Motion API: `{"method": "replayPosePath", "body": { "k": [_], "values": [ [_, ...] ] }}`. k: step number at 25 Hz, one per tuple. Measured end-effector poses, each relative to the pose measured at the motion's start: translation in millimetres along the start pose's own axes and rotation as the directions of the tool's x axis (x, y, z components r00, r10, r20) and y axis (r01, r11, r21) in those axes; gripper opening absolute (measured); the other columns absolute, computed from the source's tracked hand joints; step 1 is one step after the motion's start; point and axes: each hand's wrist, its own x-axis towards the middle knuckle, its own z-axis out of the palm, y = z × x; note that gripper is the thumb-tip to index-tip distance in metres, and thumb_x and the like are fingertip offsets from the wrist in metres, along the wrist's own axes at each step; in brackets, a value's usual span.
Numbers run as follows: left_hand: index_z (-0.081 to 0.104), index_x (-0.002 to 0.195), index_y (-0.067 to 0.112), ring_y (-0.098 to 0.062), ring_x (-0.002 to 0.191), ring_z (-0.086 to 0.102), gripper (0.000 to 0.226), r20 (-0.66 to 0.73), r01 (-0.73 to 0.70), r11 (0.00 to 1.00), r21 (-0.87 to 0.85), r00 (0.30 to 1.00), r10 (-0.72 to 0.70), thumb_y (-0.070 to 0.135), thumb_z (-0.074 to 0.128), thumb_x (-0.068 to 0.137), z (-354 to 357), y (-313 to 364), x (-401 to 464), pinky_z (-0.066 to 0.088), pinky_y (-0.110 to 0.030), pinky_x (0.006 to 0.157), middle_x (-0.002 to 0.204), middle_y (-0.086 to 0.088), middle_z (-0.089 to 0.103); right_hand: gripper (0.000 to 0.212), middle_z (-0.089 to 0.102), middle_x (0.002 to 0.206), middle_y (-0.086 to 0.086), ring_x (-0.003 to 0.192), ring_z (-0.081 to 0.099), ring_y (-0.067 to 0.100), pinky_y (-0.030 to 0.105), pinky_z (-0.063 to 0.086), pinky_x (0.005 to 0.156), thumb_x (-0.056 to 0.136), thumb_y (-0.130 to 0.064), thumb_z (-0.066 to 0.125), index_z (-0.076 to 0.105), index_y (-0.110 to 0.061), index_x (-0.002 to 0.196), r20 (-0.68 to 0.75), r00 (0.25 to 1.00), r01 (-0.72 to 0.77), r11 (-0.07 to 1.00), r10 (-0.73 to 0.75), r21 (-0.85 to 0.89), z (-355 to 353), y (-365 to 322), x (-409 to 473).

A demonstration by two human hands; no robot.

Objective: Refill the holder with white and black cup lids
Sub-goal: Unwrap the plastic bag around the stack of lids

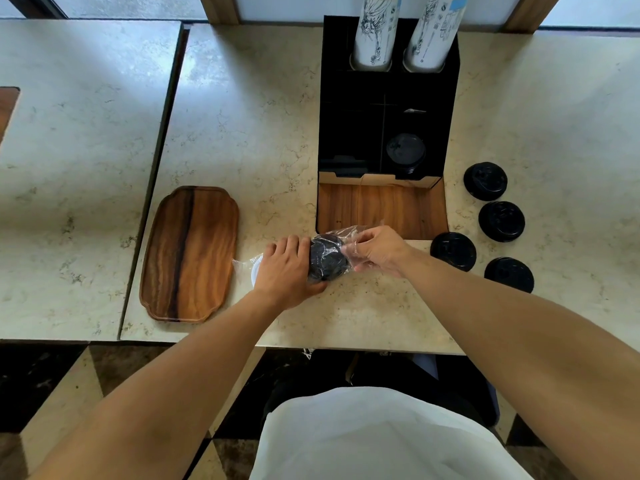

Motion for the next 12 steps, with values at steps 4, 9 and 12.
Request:
{"method": "replayPosePath", "body": {
  "k": [4,9,12],
  "values": [
    [0.042,0.138,0.007,-0.030,0.109,0.051,0.095,-0.007,-0.007,1.000,-0.001,1.000,0.007,0.077,0.056,0.076,2.4,-0.3,-1.2,0.041,-0.044,0.097,0.123,-0.010,0.055,0.019,0.074,0.078,0.016,0.056,0.071,0.017,0.034,0.059,0.058,0.079,-0.005,0.086,0.072,-0.004,0.091,-0.007,0.999,-0.033,0.997,0.033,-0.070,6.1,-1.5,3.0],
    [0.042,0.140,0.004,-0.030,0.109,0.052,0.093,-0.011,-0.024,1.000,0.009,1.000,0.024,0.075,0.056,0.080,3.6,-2.2,-4.5,0.041,-0.044,0.098,0.123,-0.010,0.056,0.036,0.075,0.086,0.016,0.059,0.067,0.016,0.036,0.062,0.061,0.074,-0.014,0.090,0.072,0.002,0.102,-0.018,0.999,-0.038,0.986,0.036,-0.163,11.8,-10.5,2.2],
    [0.043,0.139,0.005,-0.030,0.110,0.052,0.093,-0.008,-0.027,1.000,0.002,1.000,0.027,0.074,0.058,0.080,3.2,-1.7,-5.6,0.040,-0.043,0.098,0.123,-0.010,0.056,0.041,0.072,0.082,0.009,0.058,0.062,0.011,0.034,0.062,0.066,0.073,-0.019,0.090,0.073,-0.001,0.105,-0.024,0.997,-0.070,0.979,0.067,-0.192,13.0,-15.3,0.8]
  ]
}}
